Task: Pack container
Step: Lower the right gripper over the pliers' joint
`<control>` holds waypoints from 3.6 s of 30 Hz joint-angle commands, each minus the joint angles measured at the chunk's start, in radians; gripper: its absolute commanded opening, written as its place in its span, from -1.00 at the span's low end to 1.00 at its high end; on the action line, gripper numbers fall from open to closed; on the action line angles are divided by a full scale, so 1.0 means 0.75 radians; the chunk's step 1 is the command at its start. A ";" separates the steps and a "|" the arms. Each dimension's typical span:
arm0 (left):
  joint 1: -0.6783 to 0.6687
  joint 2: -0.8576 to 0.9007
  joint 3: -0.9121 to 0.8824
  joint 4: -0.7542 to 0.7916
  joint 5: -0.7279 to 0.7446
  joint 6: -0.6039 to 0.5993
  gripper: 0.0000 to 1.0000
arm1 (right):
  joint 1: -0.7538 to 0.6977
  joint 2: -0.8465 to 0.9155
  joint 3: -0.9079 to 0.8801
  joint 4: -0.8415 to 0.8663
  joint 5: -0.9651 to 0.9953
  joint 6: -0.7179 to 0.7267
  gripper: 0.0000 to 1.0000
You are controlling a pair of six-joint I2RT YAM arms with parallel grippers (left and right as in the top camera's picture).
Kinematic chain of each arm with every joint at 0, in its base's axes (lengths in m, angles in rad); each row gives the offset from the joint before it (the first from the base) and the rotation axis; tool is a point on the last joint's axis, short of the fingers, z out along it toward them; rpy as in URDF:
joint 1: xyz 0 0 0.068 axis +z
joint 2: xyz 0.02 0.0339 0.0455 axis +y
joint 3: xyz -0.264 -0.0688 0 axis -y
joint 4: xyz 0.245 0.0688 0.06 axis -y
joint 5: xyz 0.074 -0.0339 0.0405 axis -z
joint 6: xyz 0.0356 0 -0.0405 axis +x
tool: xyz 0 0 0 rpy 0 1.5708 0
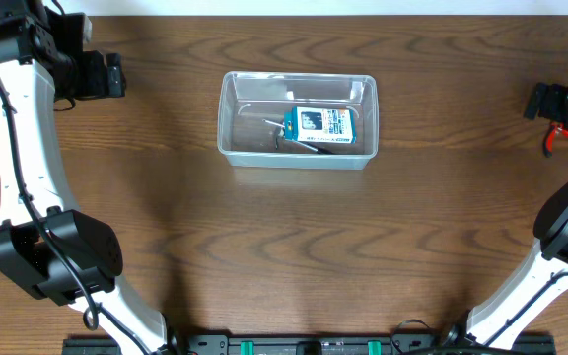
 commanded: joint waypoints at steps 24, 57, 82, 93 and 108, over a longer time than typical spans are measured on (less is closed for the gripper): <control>0.005 -0.004 0.001 -0.005 -0.012 0.007 0.96 | -0.005 0.137 0.049 0.013 -0.155 -0.027 0.99; 0.005 -0.004 0.001 -0.005 -0.011 0.007 0.96 | -0.129 0.323 0.315 -0.160 -0.057 -0.014 0.99; 0.005 -0.004 0.001 -0.005 -0.011 0.007 0.96 | -0.102 0.372 0.315 -0.095 -0.057 -0.122 0.98; 0.005 -0.004 0.001 -0.005 -0.011 0.007 0.96 | -0.073 0.396 0.315 -0.075 -0.062 -0.131 0.98; 0.005 -0.004 0.001 -0.005 -0.011 0.007 0.96 | -0.072 0.437 0.315 -0.074 -0.050 -0.098 0.98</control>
